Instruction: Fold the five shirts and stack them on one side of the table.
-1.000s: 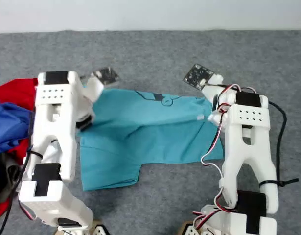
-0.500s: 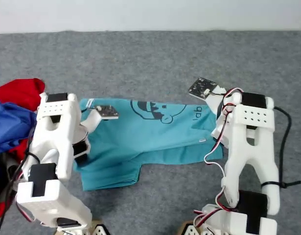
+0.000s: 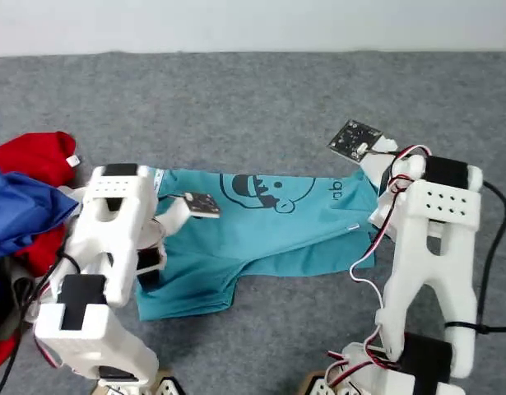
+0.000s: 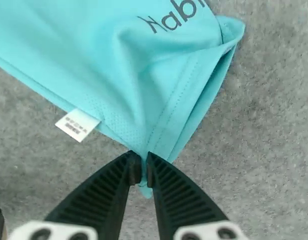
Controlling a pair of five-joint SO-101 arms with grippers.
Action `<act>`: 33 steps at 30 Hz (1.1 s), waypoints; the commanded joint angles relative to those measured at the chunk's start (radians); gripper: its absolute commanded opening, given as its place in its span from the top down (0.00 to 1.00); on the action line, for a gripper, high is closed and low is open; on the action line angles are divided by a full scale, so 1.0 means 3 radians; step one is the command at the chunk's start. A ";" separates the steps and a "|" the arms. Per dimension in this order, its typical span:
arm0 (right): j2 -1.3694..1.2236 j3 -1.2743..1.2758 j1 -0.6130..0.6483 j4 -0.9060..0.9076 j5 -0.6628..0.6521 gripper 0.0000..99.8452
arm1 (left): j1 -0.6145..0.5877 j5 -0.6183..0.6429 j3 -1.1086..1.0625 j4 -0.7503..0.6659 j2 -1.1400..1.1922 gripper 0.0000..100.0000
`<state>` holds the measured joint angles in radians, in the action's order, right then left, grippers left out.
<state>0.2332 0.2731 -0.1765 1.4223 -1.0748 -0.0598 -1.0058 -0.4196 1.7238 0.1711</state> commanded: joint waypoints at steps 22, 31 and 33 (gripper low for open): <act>0.0192 0.0302 -0.0074 -0.0274 0.0179 0.73 | -0.0425 -0.0123 -0.0003 0.0107 -0.0056 0.86; 0.0156 0.0225 -0.0038 -0.0657 0.0634 0.74 | -0.0235 0.0000 0.0054 0.0107 -0.0056 0.86; 0.0146 0.0225 -0.0003 -0.0765 0.0788 0.74 | -0.0179 0.0138 0.0136 0.0107 -0.0056 0.86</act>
<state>0.2348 0.3989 -0.1964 1.2382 -0.8984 -0.1396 -1.0104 -0.4242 1.7238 0.1711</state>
